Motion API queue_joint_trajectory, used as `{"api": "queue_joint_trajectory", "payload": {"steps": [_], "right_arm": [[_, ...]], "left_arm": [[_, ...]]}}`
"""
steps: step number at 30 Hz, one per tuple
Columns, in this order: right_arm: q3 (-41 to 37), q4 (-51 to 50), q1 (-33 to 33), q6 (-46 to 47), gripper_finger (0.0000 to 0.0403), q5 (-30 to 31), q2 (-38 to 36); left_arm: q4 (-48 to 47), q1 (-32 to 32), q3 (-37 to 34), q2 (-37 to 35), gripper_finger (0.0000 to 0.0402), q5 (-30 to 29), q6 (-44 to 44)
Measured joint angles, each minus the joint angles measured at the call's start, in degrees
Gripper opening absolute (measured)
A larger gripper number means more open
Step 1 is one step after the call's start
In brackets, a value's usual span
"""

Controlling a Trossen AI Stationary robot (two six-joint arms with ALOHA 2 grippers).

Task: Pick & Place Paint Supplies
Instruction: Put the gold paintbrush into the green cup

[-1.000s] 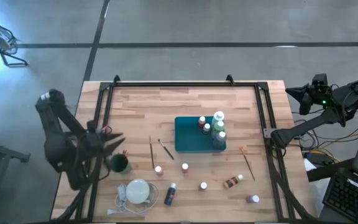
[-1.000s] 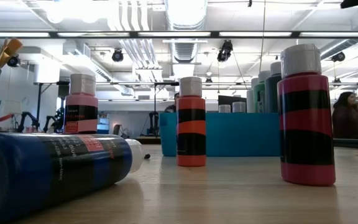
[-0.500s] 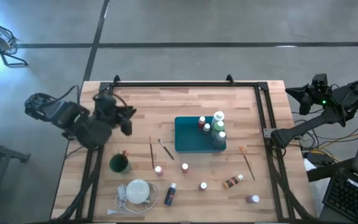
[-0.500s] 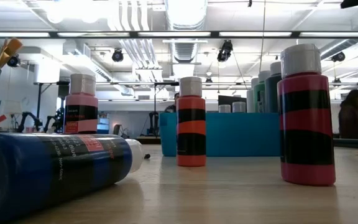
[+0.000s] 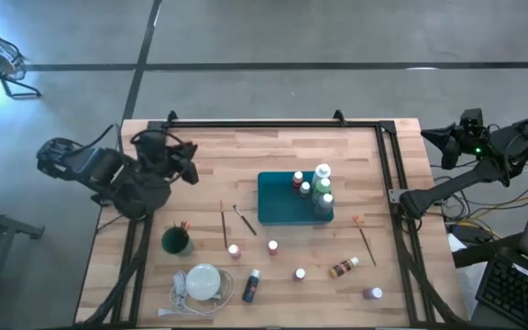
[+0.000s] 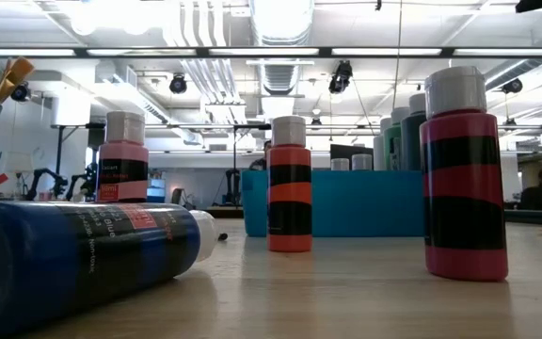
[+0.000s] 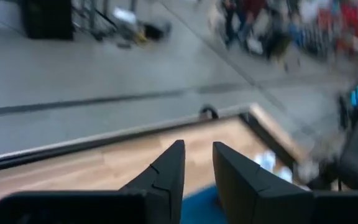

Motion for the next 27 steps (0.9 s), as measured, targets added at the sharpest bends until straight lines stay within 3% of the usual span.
{"api": "queue_joint_trajectory", "payload": {"steps": [3, 21, 24, 27], "right_arm": [[0.0, 0.0, 0.0, 0.0, 0.0008, 0.0, 0.0], [0.0, 0.0, 0.0, 0.0, 0.0008, 0.0, 0.0], [0.0, 0.0, 0.0, 0.0, 0.0008, 0.0, 0.0], [0.0, 0.0, 0.0, 0.0, 0.0009, 0.0, 0.0]], "left_arm": [[-0.1, 0.1, 0.0, 1.1, 0.0085, -4.3, -2.5], [5.4, 1.4, -0.1, 6.7, 0.0072, -7.3, 10.6], [5.9, 4.5, 0.0, 6.9, 0.0078, -1.4, 8.6], [5.0, 12.2, 0.0, 6.9, 0.0086, 16.6, 5.7]]}}
